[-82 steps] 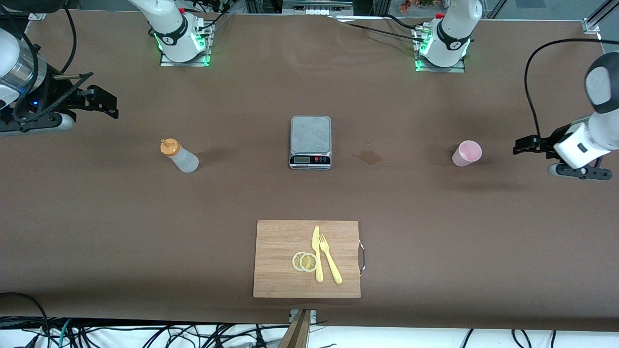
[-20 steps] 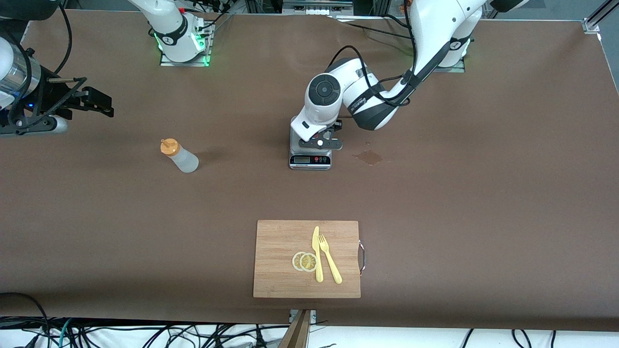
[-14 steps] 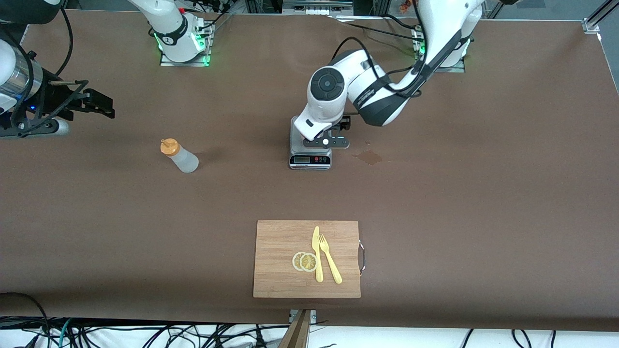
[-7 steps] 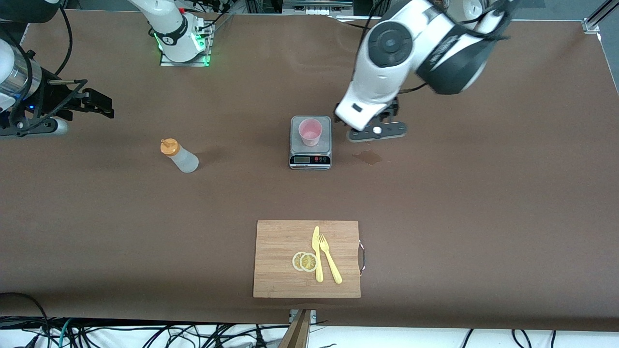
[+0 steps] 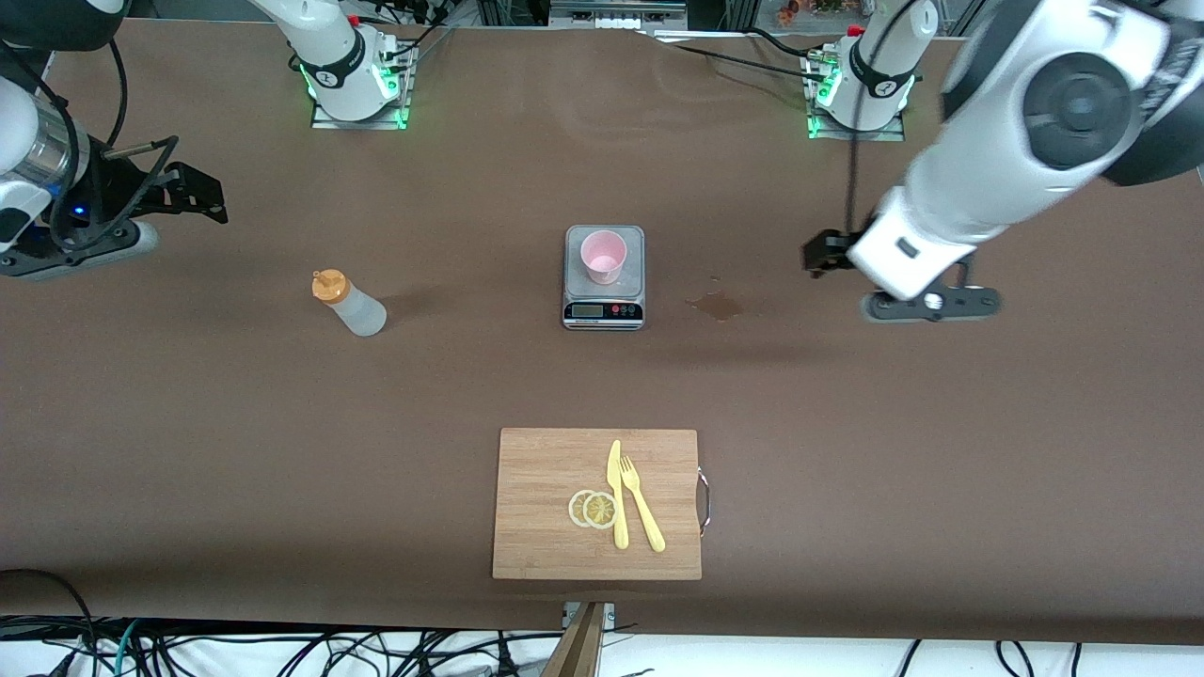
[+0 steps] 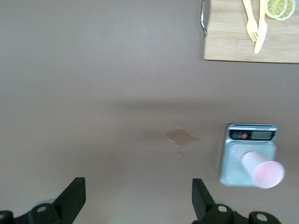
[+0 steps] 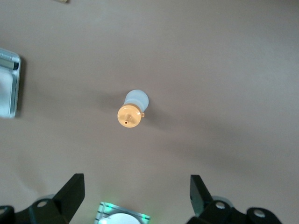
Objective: Add sauce to pink cup with both arms
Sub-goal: 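Open the left gripper and withdraw it from the cup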
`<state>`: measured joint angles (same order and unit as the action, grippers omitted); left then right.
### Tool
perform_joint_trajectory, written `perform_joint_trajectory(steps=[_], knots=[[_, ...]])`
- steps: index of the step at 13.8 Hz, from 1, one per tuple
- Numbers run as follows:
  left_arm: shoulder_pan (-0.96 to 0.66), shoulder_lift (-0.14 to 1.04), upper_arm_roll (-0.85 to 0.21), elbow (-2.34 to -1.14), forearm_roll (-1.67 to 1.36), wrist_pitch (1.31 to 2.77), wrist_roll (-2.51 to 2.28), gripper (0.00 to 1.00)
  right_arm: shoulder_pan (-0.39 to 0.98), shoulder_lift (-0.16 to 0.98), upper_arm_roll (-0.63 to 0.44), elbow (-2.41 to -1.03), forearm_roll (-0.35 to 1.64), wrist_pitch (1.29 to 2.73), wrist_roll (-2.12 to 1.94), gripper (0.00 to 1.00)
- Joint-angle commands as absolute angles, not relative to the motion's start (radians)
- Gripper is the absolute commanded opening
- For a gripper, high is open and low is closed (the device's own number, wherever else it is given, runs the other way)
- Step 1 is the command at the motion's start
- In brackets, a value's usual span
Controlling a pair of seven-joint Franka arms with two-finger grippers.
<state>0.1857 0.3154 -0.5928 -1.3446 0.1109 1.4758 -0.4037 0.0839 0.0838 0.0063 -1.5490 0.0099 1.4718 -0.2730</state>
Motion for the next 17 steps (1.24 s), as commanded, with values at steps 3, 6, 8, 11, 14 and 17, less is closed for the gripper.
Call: perform_joint_trajectory(steps=[3,6,8,11,14,17], knots=[[0.102,0.158,-0.279,-1.443,0.016,1.473,-0.106,1.00,0.075,0.158,0.006,-1.560,0.132,1.520,-0.582,1.00],[0.029,0.036,-0.124,-1.622,0.017,1.601,-0.022,1.00,0.020,0.175,0.005,-1.623,0.181,1.597,-0.864,1.00],[0.028,-0.015,-0.121,-1.721,0.024,1.661,-0.017,1.00,-0.041,0.192,0.005,-1.661,0.204,1.612,-1.021,1.00],[-0.069,-0.012,-0.054,-1.769,0.028,1.693,-0.032,1.00,-0.130,0.262,0.005,-1.686,0.291,1.627,-1.344,1.00],[-0.078,-0.054,0.002,-1.758,0.017,1.672,0.011,1.00,-0.189,0.282,0.005,-1.752,0.397,1.660,-1.621,1.00],[-0.046,-0.064,0.002,-1.752,0.015,1.654,0.058,1.00,-0.242,0.328,0.005,-1.790,0.472,1.655,-1.834,1.00]])
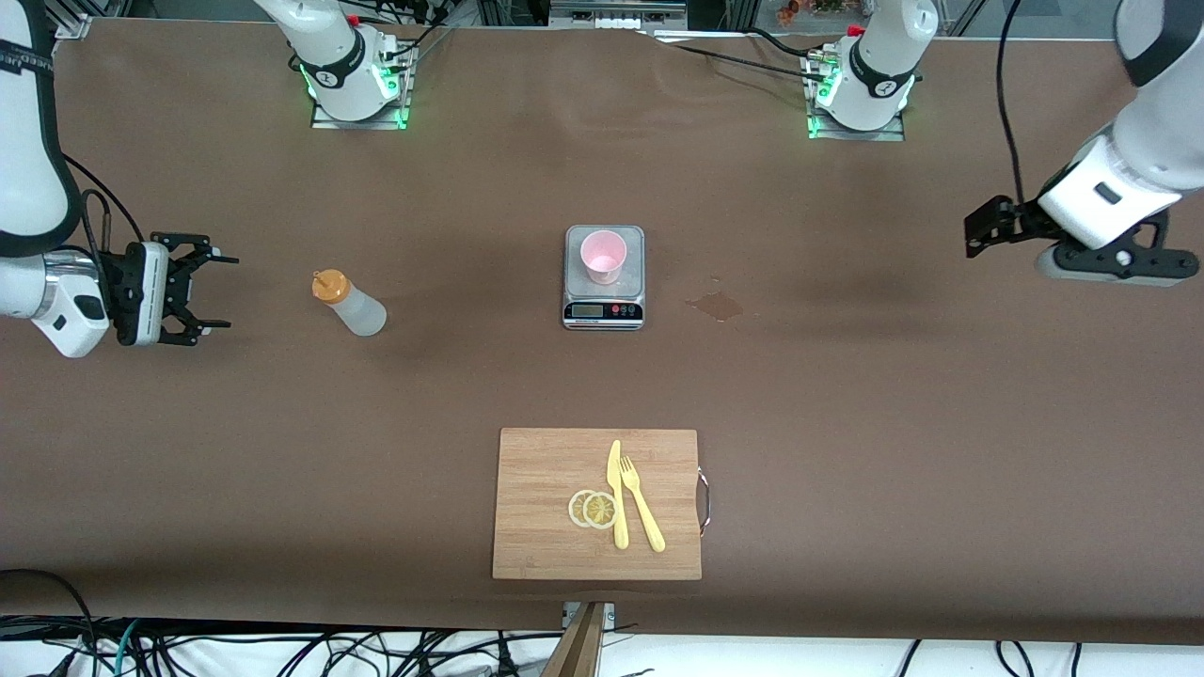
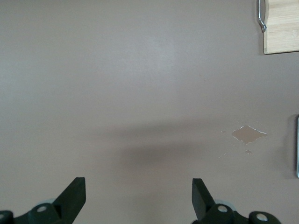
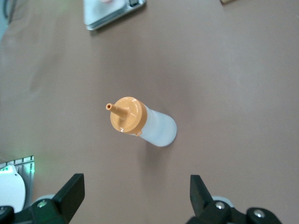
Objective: Add sauce to pink cup with both arms
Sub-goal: 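Reach the right gripper to the white sauce bottle and grasp it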
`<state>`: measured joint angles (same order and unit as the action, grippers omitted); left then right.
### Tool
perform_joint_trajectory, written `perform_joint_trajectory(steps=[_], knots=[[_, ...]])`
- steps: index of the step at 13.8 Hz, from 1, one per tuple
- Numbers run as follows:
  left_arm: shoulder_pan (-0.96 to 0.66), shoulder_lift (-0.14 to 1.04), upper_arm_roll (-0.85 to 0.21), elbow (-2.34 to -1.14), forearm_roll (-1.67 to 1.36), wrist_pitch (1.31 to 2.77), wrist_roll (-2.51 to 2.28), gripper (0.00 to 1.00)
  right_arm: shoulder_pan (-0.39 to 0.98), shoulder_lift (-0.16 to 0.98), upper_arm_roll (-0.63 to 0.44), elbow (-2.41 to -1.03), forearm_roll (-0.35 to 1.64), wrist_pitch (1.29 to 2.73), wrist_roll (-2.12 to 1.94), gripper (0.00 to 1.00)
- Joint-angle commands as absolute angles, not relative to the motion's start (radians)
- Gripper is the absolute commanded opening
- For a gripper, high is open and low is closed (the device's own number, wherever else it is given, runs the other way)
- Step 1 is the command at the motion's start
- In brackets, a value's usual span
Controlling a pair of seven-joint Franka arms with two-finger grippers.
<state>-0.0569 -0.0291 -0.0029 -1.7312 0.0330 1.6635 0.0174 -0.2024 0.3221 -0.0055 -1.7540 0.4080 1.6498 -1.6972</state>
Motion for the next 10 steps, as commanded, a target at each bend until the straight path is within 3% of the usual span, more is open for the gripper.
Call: perform_joint_trajectory(steps=[1,6,10], knots=[[-0.046,-0.063,0.003,-1.749,0.017,1.645,0.061,1.00,-0.265,0.342,0.005,-1.814,0.510,1.661,-1.903,1.00],[-0.046,-0.057,0.003,-1.738,0.023,1.637,0.048,1.00,-0.340,0.517,0.005,-1.824,0.627,1.657,-2.186,1.00],[-0.022,-0.049,0.011,-1.729,0.018,1.606,0.044,1.00,-0.338,0.581,0.012,-1.828,0.696,1.666,-2.220,1.00]])
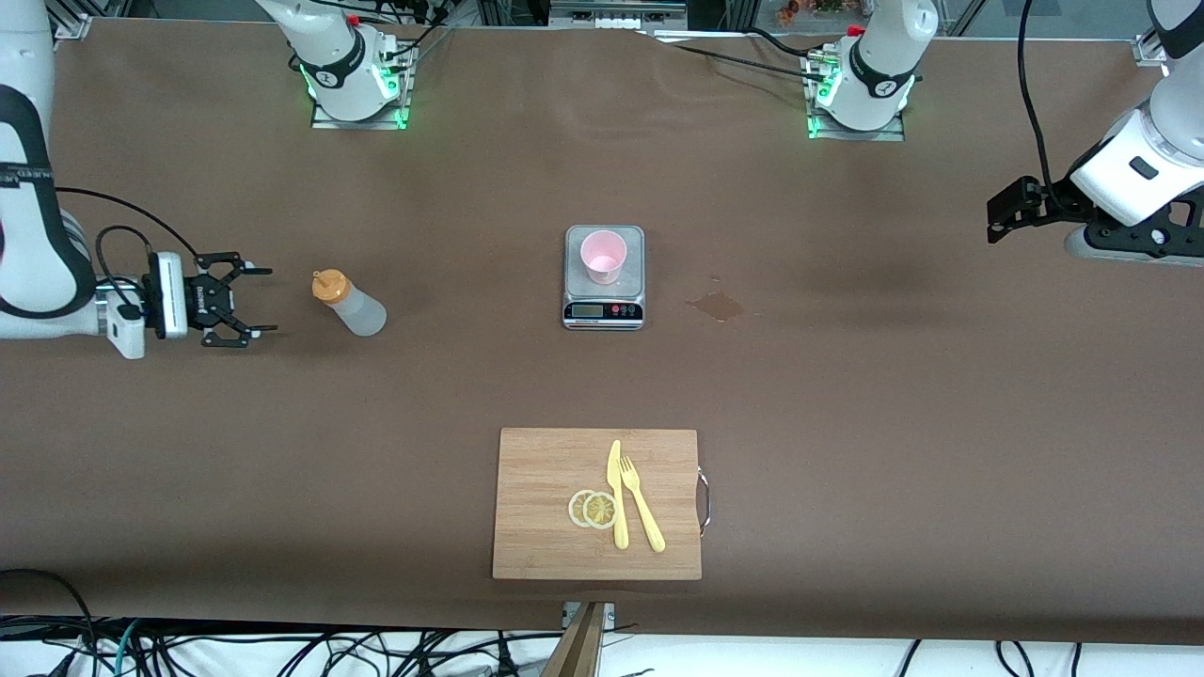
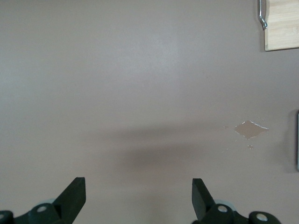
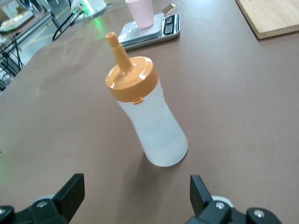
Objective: Add sauce to pink cup with both arms
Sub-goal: 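Reach the right gripper to the white sauce bottle and grasp it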
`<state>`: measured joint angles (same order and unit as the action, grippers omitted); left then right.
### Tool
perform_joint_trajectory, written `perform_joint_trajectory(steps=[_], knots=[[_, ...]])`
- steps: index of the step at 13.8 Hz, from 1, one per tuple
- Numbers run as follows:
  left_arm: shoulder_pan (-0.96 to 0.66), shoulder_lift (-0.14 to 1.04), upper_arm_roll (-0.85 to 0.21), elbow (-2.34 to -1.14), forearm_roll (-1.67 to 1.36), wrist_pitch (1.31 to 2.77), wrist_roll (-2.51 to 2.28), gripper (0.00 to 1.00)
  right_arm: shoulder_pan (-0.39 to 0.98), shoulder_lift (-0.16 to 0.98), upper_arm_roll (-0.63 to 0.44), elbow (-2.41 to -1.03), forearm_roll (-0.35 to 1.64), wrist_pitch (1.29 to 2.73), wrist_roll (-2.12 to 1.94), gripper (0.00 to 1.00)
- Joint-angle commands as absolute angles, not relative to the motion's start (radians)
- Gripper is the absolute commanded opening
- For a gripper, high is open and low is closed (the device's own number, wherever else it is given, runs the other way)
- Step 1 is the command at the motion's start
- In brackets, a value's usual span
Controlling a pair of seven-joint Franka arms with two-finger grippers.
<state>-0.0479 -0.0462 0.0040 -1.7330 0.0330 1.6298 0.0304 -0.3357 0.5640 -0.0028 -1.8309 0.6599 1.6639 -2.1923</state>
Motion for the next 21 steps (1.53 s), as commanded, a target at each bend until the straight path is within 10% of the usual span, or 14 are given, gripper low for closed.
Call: perform_joint_trajectory(steps=[1,21], knots=[[-0.018,-0.043,0.011,-1.703,0.018,1.595,0.038,1.00,-0.328,0.598,0.014,-1.839,0.712,1.673,-2.242,1.00],[-0.006,-0.044,0.000,-1.582,0.029,1.396,0.051,1.00,-0.318,0.633,0.117,-1.908,0.824,1.758,-2.476,1.00]])
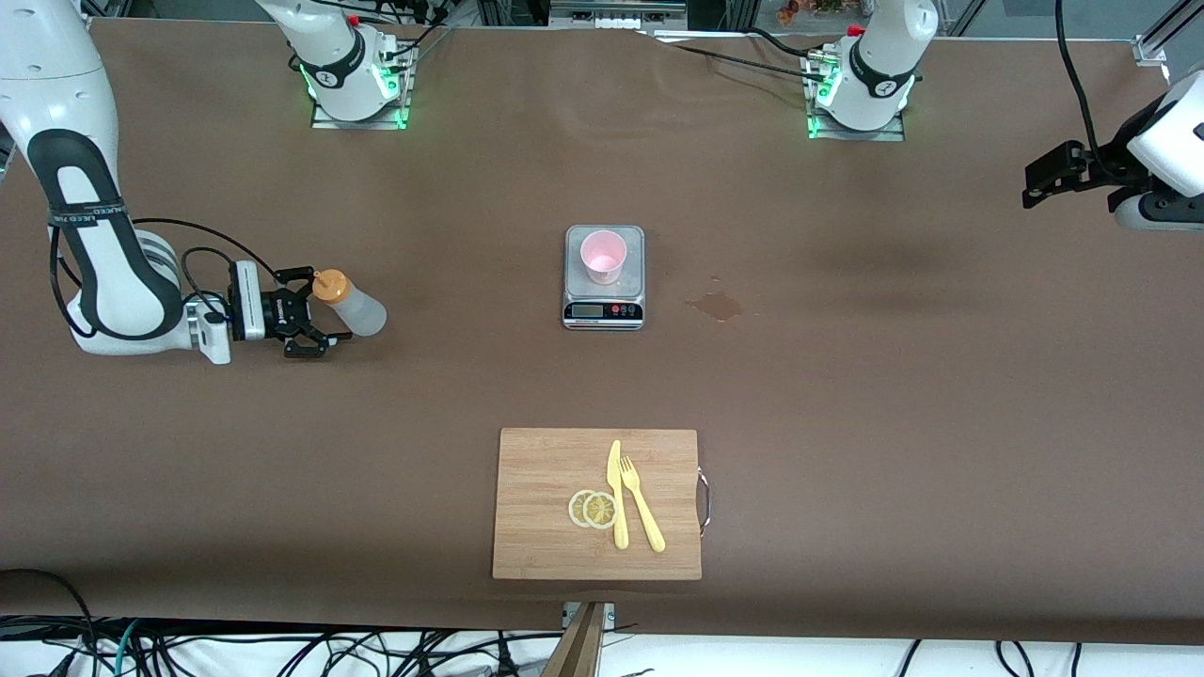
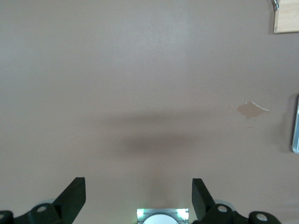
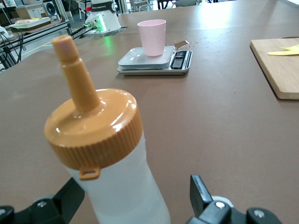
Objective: Add sauce to pink cup with both arms
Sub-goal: 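Reach the right gripper to the white sauce bottle and grasp it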
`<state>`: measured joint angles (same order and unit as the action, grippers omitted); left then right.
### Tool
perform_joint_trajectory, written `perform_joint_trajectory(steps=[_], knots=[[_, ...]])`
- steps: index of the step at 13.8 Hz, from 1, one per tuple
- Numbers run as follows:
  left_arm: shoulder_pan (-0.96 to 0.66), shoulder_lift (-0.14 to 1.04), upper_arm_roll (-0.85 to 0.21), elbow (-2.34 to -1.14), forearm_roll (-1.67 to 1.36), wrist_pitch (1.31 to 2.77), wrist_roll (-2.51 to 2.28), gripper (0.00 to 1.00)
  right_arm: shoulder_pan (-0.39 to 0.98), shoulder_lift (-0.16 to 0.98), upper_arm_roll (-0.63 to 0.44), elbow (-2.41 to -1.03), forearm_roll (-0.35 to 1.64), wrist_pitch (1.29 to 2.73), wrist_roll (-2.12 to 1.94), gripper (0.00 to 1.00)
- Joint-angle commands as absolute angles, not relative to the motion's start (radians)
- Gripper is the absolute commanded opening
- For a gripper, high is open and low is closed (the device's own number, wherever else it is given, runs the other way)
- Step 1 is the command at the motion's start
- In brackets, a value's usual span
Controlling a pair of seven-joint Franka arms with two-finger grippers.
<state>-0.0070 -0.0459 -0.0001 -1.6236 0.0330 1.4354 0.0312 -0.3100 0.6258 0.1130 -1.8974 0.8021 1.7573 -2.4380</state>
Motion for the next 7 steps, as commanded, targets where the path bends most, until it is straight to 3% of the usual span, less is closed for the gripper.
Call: perform_joint_trajectory(steps=[1,3,4,7], knots=[[-0.002,-0.044,0.006,-1.559,0.028,1.381,0.051,1.00,-0.318,0.638,0.117,-1.908,0.824,1.756,-2.485,1.00],[0.005,-0.044,0.014,-1.529,0.017,1.364,0.051,1.00,-0.316,0.641,0.117,-1.914,0.824,1.758,-2.490,0.98],[0.005,-0.044,0.012,-1.528,0.017,1.362,0.051,1.00,-0.316,0.647,0.117,-1.917,0.824,1.759,-2.490,0.92],[0.003,-0.040,0.009,-1.532,0.017,1.361,0.052,1.00,-0.316,0.647,0.117,-1.922,0.824,1.761,-2.490,0.57]])
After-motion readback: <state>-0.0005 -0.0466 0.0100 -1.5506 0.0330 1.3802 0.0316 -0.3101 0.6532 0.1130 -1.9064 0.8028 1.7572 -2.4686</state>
